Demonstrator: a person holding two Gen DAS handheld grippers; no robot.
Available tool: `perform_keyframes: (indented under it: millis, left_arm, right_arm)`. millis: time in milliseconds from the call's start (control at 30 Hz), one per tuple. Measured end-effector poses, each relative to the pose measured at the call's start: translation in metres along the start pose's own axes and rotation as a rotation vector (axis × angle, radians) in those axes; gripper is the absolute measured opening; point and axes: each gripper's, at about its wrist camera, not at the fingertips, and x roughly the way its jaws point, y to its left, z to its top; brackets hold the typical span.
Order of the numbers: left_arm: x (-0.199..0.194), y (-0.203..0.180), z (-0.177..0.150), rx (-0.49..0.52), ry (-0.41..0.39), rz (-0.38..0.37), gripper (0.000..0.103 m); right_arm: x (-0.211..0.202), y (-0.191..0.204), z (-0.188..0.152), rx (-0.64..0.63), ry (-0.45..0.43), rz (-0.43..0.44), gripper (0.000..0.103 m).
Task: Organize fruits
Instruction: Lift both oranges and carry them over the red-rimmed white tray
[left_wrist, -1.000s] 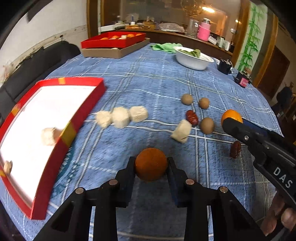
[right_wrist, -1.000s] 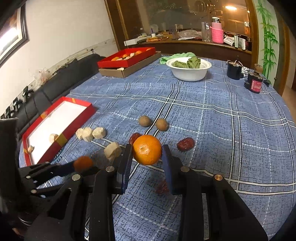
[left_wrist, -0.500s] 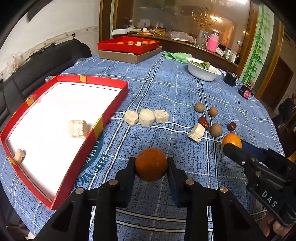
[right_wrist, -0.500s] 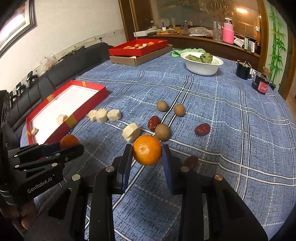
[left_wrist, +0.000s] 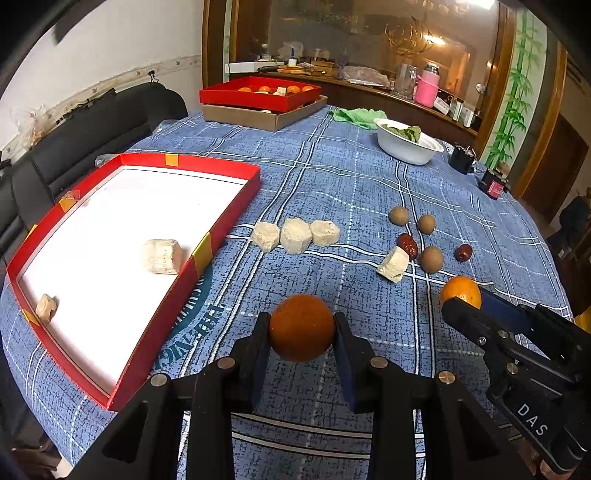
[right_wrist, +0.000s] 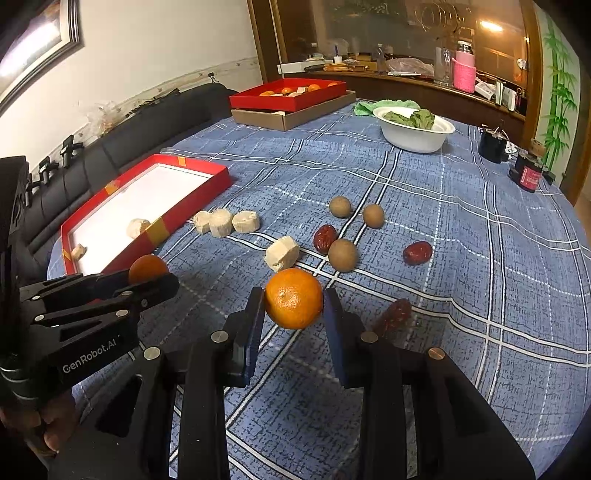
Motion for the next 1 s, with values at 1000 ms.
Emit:
perform_keyframes:
  millis: [1000]
  left_arm:
    - [-0.005,0.004,0.013,-0.019,-0.029,0.011,0.032]
  right_arm:
    - [-0.014,0.004,0.008,-0.007,-0.047,-0.007,0.031]
